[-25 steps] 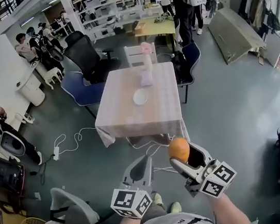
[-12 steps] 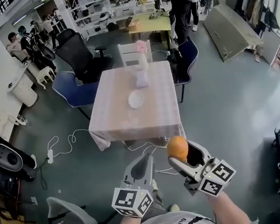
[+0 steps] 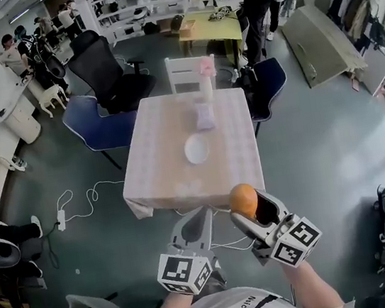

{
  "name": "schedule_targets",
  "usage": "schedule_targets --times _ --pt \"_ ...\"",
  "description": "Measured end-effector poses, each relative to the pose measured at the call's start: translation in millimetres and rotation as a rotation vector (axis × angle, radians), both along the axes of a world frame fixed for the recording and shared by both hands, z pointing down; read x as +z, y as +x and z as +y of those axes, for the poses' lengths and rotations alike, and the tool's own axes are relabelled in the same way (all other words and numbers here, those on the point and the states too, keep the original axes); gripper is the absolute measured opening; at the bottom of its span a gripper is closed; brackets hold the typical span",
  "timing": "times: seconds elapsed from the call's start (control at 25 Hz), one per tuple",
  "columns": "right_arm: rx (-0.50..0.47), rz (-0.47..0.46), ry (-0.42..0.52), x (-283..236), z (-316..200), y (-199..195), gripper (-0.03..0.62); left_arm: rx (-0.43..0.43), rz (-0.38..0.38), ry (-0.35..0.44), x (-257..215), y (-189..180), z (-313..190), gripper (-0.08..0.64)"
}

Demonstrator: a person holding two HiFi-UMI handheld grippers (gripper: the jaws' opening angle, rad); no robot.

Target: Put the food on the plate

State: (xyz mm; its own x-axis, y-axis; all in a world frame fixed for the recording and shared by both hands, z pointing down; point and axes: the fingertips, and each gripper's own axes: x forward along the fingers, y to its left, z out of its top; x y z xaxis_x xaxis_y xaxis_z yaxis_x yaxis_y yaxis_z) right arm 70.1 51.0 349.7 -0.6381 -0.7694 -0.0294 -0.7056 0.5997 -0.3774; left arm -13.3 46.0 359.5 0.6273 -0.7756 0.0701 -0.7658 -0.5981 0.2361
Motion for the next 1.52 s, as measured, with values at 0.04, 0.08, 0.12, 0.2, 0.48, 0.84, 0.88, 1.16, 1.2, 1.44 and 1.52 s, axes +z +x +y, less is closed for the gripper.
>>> schedule_targets --times 0.04,0.08,0.12,0.2,0.48,0.84,0.88,1.16,1.2,1.44,1.52 --pt "0.005 0.005 -0.004 2.5 -13.5 -5.0 0.321 0.004 -0.004 0.002 1.9 -4.6 -14.0 0.006" --pt "0.011 0.011 -0.007 5.1 -26.5 -9.6 0.321 0.009 -0.009 0.005 4.1 -8.8 -27.3 0.006" --pt "0.018 0.017 -0.010 8.0 -38.8 -13.7 0.321 0.016 -0.013 0.006 6.8 -12.7 -39.9 0.006" --pt "0.032 0.029 -0.017 15.0 -61.3 -20.6 0.320 0.027 -0.023 0.007 13.1 -20.0 -62.9 0.006" --pt "0.045 0.083 -0.079 49.4 -123.8 -27.8 0.321 0.042 -0.035 -0.014 35.7 -28.0 -121.1 0.006" --pt "-0.020 0.232 -0.129 114.4 -217.4 -34.6 0.320 0.012 -0.041 -0.053 78.8 -29.8 -194.9 0.006" --pt "-0.035 0.254 -0.134 123.0 -229.2 -35.3 0.321 0.007 -0.045 -0.057 83.0 -29.4 -204.9 0.006" --pt "-0.171 0.407 -0.194 202.9 -306.6 -47.2 0.321 -0.032 -0.071 -0.118 122.3 -25.6 -273.2 0.006" --pt "-0.190 0.424 -0.206 215.8 -315.2 -48.3 0.321 -0.036 -0.070 -0.129 128.7 -24.5 -281.5 0.006" --pt "-0.287 0.509 -0.271 283.0 -349.9 -57.9 0.321 -0.057 -0.075 -0.193 172.3 -20.1 -321.4 0.006" --pt "-0.309 0.525 -0.295 301.0 -356.2 -60.5 0.321 -0.065 -0.085 -0.214 187.8 -19.1 -332.2 0.006"
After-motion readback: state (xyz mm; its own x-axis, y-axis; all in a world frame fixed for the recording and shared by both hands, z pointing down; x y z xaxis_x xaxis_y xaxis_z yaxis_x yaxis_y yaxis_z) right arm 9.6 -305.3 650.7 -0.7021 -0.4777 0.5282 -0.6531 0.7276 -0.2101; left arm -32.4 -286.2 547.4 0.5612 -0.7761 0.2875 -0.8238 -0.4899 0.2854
